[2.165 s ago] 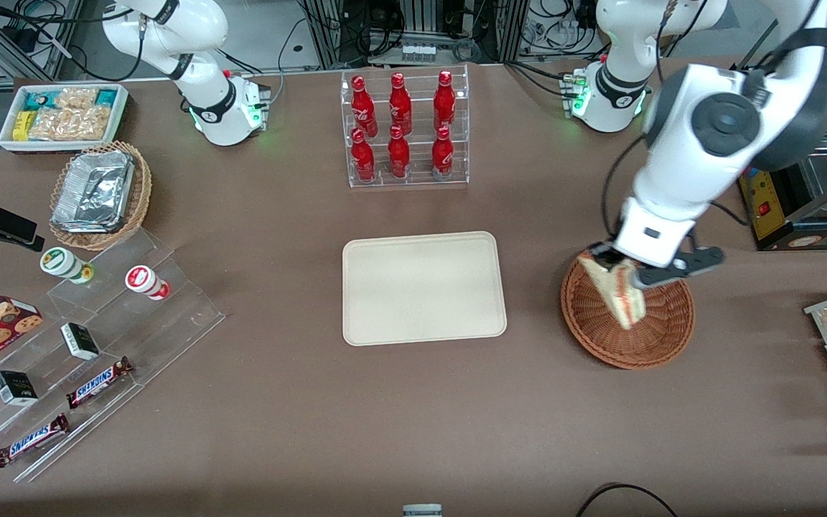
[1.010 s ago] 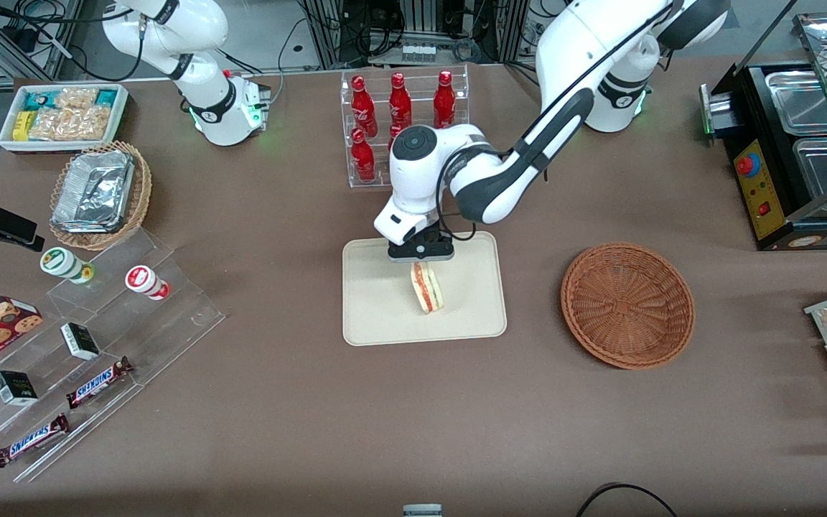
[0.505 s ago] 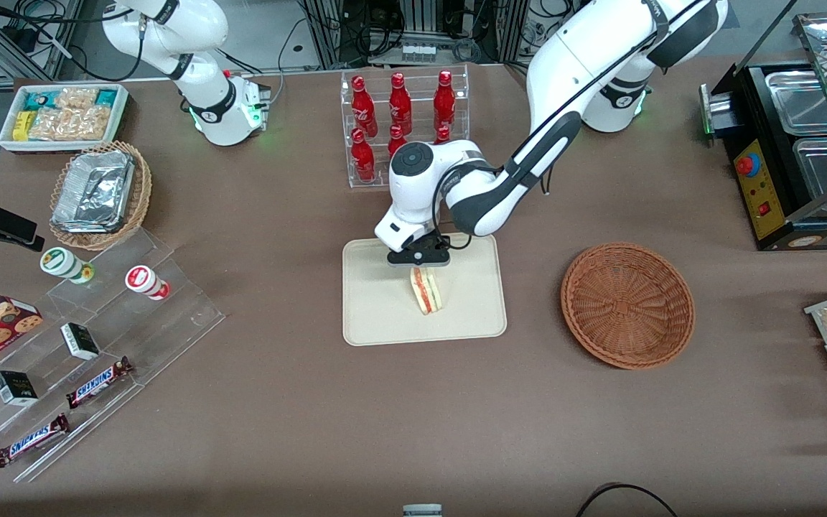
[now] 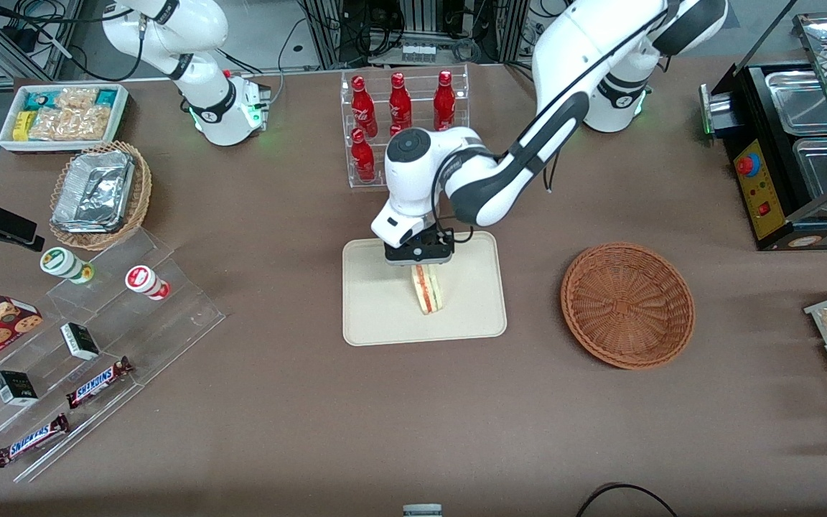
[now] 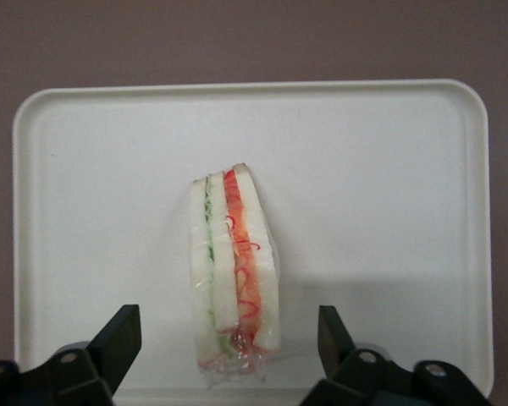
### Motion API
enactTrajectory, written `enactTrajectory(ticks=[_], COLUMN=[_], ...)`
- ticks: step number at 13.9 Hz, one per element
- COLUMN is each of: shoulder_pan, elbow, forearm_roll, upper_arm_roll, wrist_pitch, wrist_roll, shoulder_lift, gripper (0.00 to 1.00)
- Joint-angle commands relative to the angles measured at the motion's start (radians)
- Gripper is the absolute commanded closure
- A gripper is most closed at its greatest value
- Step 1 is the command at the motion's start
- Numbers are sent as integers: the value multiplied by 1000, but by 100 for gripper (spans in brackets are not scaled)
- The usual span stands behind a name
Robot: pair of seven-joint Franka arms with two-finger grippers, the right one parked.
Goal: Place sandwich from basket to tray
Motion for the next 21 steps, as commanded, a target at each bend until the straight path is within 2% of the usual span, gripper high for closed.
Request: enactTrajectory(ticks=[1,3,5,8,12,15,17,18,21], shoulder_pan=[7,50,110,268,501,628,678,676,595], elbow=[22,57,59,59,57,42,30,17,-18], forearm_roll=[-78,-118,-198,-336,-462,-506,-513,-513,-595], upper_arm_roll=[6,4,6,7,10,12,24,60,282], wrist_pitch=[-137,-240,-320,-453,-573,-633,-664,-667,-665], wrist_roll=[-9,-3,95,355,730,923,1020,1070,1210], shoulder_lift=[-133,-201,-291,-421,-537,-590,-621,-639,-678], gripper=[0,0,0,0,0,0,0,0,0])
